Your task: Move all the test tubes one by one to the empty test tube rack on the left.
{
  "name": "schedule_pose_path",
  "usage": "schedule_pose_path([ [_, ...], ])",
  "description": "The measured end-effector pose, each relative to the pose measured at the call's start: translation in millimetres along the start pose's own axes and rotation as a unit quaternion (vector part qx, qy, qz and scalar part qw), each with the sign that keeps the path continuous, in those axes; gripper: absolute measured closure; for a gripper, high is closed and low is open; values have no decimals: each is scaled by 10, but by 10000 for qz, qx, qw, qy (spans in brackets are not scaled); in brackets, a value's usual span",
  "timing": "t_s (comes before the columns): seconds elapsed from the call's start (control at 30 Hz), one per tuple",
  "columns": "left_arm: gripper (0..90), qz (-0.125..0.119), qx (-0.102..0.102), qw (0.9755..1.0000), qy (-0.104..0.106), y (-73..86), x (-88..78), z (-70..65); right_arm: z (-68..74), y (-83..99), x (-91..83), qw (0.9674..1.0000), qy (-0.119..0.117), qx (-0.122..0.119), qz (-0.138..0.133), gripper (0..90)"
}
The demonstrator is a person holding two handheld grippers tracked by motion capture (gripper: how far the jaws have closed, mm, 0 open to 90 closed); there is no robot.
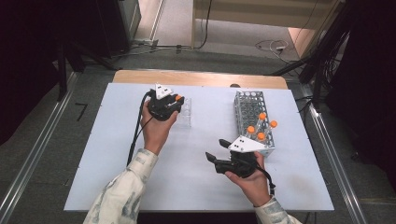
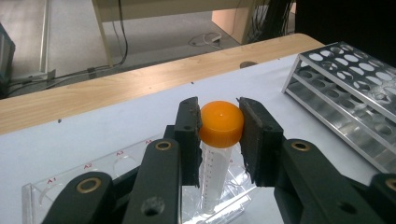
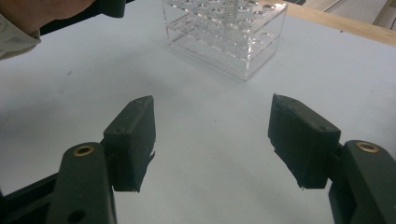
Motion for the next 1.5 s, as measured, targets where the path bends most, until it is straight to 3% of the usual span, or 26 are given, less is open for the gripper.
schedule_pose_path([
  [0.47,689,169,-30,9999,9,127,69,-7,-13,19,6,10000,28,14,39,308],
  [0.77,631,105,-115,9999,68,114,50,7,-25,24,-11,10000,38,29,16,308],
  [0.9,569,64,-176,9997,148,97,5,4,-57,49,-49,10000,89,40,-1,307],
  [1.23,291,-13,-223,9988,433,106,-135,-102,-211,169,-256,9994,267,197,-71,307],
  [1.5,212,26,-278,9977,625,161,-270,-137,-266,285,-468,9989,373,256,-118,306],
])
Point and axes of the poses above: each handheld gripper's, and its own axes: x roughly forward along the jaws, y roughly out of its underside, z roughly to its left, the point moved 1 cm from there along x, roughly forward along the jaws, and after that the axes turned 1 degree about z, right-handed, at the moved point
